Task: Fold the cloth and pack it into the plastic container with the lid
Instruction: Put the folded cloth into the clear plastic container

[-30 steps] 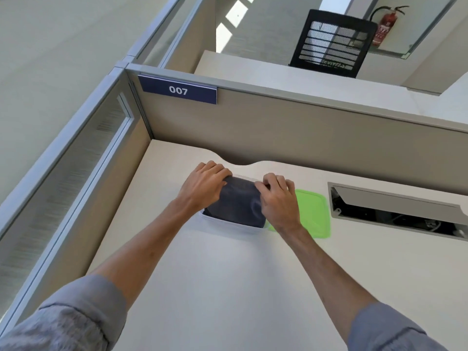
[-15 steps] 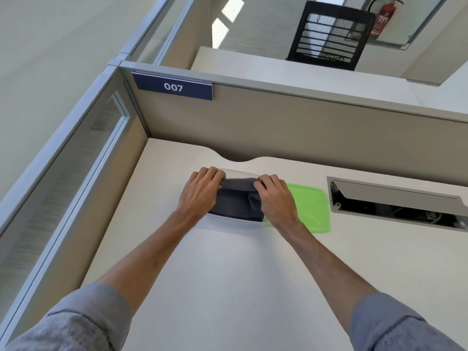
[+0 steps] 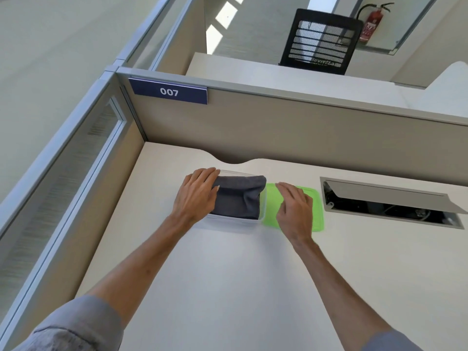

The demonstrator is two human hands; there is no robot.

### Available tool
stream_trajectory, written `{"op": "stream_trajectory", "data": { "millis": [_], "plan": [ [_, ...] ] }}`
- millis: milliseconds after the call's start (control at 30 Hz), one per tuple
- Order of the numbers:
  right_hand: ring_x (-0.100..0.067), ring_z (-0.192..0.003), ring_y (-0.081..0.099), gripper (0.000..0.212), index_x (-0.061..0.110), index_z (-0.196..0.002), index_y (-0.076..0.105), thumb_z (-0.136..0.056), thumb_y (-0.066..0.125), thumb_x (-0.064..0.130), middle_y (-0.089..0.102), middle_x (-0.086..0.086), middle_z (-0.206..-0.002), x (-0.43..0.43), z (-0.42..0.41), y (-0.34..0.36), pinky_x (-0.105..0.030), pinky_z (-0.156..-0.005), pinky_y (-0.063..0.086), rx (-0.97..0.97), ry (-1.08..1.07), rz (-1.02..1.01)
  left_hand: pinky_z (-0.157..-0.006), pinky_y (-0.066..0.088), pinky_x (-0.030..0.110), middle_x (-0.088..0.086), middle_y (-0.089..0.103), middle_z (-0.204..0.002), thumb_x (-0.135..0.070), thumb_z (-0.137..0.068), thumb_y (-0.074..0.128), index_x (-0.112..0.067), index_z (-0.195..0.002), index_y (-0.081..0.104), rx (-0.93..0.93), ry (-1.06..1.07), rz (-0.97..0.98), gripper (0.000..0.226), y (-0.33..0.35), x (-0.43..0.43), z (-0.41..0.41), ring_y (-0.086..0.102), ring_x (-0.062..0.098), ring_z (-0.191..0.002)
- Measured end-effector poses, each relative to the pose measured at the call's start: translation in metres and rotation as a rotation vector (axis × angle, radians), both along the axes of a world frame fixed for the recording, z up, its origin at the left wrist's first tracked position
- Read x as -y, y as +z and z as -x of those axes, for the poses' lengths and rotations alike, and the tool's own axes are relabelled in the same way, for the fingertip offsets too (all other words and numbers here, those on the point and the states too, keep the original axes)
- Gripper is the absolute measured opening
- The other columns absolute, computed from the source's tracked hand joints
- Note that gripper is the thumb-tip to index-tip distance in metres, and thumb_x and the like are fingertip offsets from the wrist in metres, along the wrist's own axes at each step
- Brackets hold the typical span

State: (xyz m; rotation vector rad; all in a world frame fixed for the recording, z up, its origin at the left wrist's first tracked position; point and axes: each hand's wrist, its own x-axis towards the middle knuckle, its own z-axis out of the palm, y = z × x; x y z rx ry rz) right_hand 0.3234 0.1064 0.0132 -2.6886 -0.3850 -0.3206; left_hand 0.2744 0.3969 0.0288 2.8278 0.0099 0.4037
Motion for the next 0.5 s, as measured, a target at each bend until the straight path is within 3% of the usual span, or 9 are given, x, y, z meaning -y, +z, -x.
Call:
{"op": "stream_trajectory", "data": {
  "millis": [200, 333, 500],
  "plan": [
    [-0.027, -0.126, 0.064, 0.047, 0.017, -0.13, 0.075, -0.086, 0.068, 0.003, 0.072, 0.0, -0.135, 0.036, 0.031, -0.02, -0.046, -0.109, 0.045, -0.194, 0.066, 0.278, -0.108, 0.054, 0.044, 0.001, 0.065, -0.154, -0.014, -0.102, 0.066, -0.015, -0.149, 0.063, 0.021, 0.008, 0.058, 0.047, 0.002, 0.012, 0.006, 0.061, 0.029, -0.14],
    [-0.03, -0.118, 0.067, 0.033, 0.015, -0.12, 0.075, -0.087, 0.073, 0.015, 0.072, -0.002, -0.124, 0.046, 0.048, -0.027, -0.046, -0.099, 0.049, -0.207, 0.072, 0.373, -0.11, 0.052, 0.04, -0.001, 0.063, -0.156, -0.012, -0.103, 0.063, -0.018, -0.151, 0.061, 0.063, 0.008, 0.111, 0.048, 0.002, 0.023, 0.013, 0.057, 0.025, -0.142],
    [-0.034, -0.107, 0.068, 0.014, 0.012, -0.11, 0.075, -0.099, 0.066, 0.012, 0.073, -0.006, -0.113, 0.049, 0.056, -0.027, -0.047, -0.088, 0.05, -0.153, 0.07, 0.401, -0.111, 0.053, 0.042, 0.001, 0.064, -0.154, -0.01, -0.104, 0.063, -0.016, -0.152, 0.062, 0.099, -0.129, 0.138, 0.048, -0.007, 0.05, 0.034, 0.061, 0.026, -0.14]
  ]
}}
